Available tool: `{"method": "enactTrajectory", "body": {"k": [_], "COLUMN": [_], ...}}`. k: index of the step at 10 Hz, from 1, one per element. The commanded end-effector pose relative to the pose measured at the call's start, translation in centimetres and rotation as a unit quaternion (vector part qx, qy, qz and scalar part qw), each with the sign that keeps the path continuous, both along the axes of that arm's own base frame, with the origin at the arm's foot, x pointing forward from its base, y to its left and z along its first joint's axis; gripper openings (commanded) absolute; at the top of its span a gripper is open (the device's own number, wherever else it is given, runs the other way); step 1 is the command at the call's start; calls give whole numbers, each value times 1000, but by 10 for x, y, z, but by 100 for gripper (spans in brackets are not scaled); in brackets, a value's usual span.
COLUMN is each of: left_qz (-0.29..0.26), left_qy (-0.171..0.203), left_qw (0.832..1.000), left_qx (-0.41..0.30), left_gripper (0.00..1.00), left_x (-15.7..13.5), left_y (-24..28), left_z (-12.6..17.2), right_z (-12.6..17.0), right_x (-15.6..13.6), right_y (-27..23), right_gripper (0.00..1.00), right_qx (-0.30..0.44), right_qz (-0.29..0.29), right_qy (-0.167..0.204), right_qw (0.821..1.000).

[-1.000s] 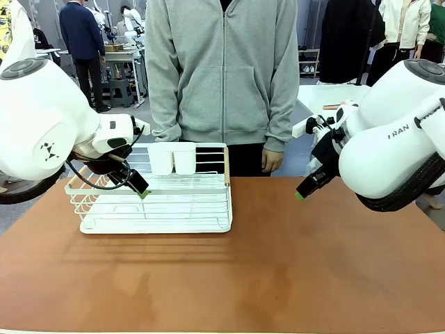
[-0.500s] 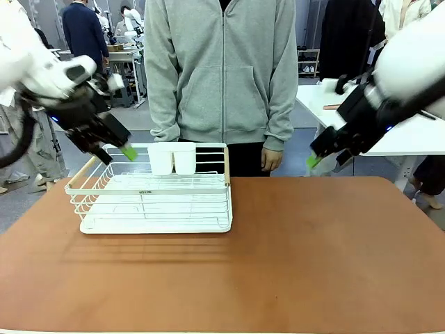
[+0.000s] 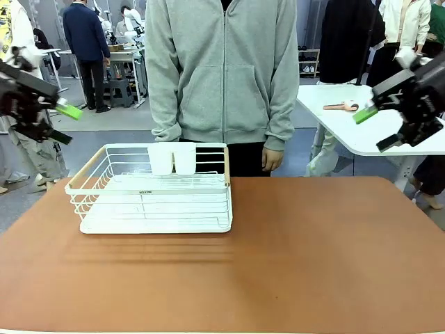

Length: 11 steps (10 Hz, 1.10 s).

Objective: Clean the table.
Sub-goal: Pick up the Lint Roller when the human hands it over.

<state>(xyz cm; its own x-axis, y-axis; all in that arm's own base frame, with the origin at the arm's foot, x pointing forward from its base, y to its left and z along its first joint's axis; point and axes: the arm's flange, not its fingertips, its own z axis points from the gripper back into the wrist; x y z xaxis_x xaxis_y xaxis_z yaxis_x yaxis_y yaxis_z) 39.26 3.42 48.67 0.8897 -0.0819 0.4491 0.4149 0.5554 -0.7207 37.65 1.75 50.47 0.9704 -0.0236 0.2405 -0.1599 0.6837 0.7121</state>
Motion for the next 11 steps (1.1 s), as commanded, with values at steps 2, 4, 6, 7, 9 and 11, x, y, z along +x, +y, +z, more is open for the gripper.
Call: {"method": "enactTrajectory", "body": {"k": [2,4,6,7,9,11], "left_qz": [36,83,134,146,153,163], "left_qy": [-16,-10,-5,-4,-1,15], "left_qw": [997,992,983,980,978,975], "left_qx": [-71,-100,-123,-133,-145,-152], "left_gripper": [100,100,100,100,100,100], "left_x": [-16,-33,-49,-55,-65,-62], "left_y": [59,108,148,164,195,202], "left_z": [-2,-1,-14,-18,-22,-34], "right_z": [-11,-21,-33,-37,-45,-51], "right_x": [2,-4,-11,-16,-21,-26], "right_y": [-72,-127,-175,-197,-234,-259], "right_gripper": [100,100,100,100,100,100], "right_qx": [139,185,229,237,256,260], "right_qz": [-20,-46,-68,-79,-110,-138], "right_qy": [34,50,58,59,64,70], "right_qw": [989,980,969,966,958,953]}}
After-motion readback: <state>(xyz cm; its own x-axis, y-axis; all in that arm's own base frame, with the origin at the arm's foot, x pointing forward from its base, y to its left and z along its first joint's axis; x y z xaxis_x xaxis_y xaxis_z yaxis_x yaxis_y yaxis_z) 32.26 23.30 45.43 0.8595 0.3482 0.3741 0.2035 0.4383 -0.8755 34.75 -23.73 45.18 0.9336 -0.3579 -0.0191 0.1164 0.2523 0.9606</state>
